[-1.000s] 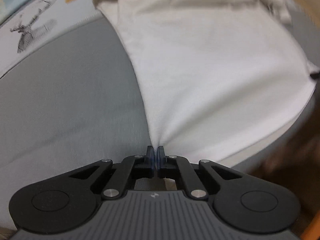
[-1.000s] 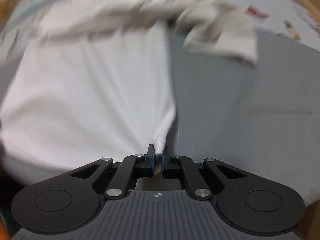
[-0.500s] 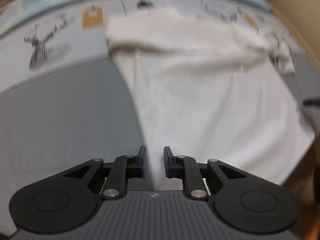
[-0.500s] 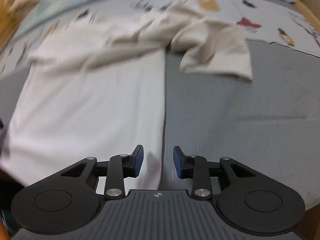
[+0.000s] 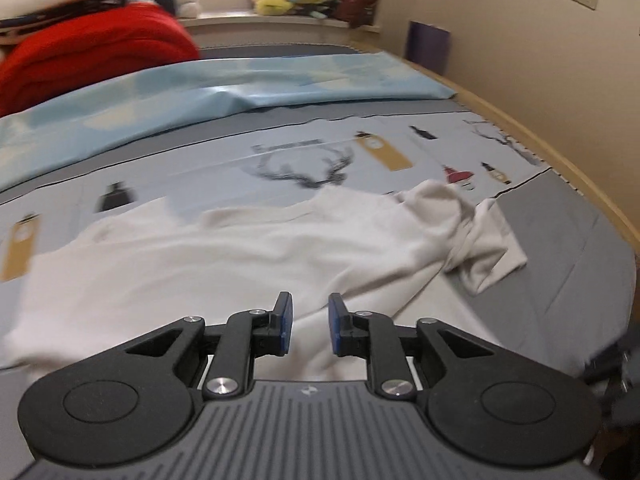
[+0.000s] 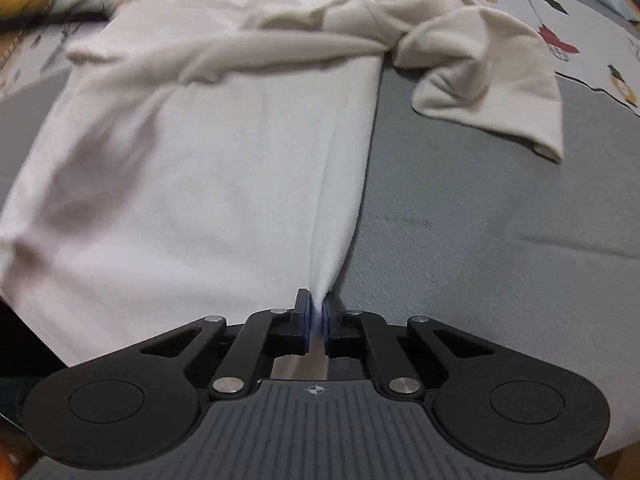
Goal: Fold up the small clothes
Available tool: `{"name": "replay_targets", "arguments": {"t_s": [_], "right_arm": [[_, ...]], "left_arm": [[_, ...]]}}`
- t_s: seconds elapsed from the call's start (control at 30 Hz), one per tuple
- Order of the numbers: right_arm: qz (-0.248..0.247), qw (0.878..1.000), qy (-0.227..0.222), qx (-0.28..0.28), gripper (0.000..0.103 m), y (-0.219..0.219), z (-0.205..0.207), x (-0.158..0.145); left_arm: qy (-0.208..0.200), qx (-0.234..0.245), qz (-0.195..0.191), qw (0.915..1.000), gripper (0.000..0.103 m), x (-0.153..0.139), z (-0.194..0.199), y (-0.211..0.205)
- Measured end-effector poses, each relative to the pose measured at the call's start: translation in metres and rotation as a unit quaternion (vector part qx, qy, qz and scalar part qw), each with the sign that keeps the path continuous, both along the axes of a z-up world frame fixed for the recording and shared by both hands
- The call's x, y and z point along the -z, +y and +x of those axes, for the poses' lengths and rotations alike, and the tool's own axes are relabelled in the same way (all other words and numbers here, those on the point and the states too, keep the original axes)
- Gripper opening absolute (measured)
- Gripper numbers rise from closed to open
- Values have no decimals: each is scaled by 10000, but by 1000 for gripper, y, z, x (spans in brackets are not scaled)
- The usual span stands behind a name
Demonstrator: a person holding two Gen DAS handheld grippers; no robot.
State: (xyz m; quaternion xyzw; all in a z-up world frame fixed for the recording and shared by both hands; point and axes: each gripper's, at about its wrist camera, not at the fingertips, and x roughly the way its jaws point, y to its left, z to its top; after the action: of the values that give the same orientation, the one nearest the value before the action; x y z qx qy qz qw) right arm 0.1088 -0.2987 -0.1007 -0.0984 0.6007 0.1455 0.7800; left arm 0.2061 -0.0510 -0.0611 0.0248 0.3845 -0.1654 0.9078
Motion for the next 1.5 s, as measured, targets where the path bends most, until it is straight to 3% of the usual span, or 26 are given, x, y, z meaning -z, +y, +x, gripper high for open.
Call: {"name": "replay_targets", "arguments": {"t_s": [0.07,0.13,0.2,0.3,0.33,0.4,0.47,0.57,0.7,0.8,0.83,0.87,0.9,1.0,1.1,1.2,1.3,1.33,1.4,1.43,1.5], "right_arm": [[176,9998,-45,74,9,-9,-1,-4],[232,9996,-70,171,14,-16,0,-7],[262,9989,-153,345,27,-21,4,-10],[347,9960,-478,678,28,-30,16,-17],[421,9939,-591,835,28,-33,22,-20],[586,9860,-898,1275,37,-41,36,-27],[654,9742,-1254,1758,48,-50,50,-34],[528,9587,-1699,2217,50,-52,76,-32],[79,9521,-1929,2371,50,-48,114,-16],[-30,9545,-1866,2328,49,-42,134,-8],[-134,9556,-1884,2260,48,-36,139,-6],[-253,9569,-1885,2192,38,-32,141,-5],[-358,9571,-1893,2163,10,-29,141,-4],[-424,9518,-1886,2380,7,-30,140,-4],[-681,9378,-2223,2580,6,-37,135,-14],[-1254,9129,-2682,2810,6,-56,126,-28],[-1547,8878,-2835,3279,6,-91,123,-34],[-1615,8819,-2842,3397,6,-100,122,-34],[-1721,8676,-2870,3678,6,-121,122,-34],[-1753,8613,-2904,3782,6,-131,123,-34],[-1909,8510,-2958,3896,7,-146,128,-34]], "left_arm": [[68,118,17,9999,39,15,18,-22],[132,153,138,9997,46,33,33,-37],[220,202,355,9989,47,51,42,-46],[185,234,579,9979,46,63,48,-47],[172,214,578,9980,44,65,52,-45],[226,223,437,9985,4,62,57,-33],[123,62,370,9992,0,54,63,-15],[-41,-267,113,9996,0,35,70,29],[-149,-645,-153,9977,0,12,72,104],[-31,-430,-571,9974,1,4,65,130],[-62,-255,-602,9978,1,4,61,125],[-80,-78,-553,9984,6,4,59,116],[-70,164,-457,9988,8,7,57,100],[30,603,-416,9973,19,21,57,56],[176,826,-300,9960,35,40,58,18],[249,1006,-156,9945,49,56,58,-12],[260,1094,186,9935,50,74,59,-31],[249,1052,298,9937,48,80,59,-34],[287,960,203,9948,26,84,64,-29],[319,900,132,9953,7,85,67,-25],[345,773,11,9964,4,80,72,-12]]}}
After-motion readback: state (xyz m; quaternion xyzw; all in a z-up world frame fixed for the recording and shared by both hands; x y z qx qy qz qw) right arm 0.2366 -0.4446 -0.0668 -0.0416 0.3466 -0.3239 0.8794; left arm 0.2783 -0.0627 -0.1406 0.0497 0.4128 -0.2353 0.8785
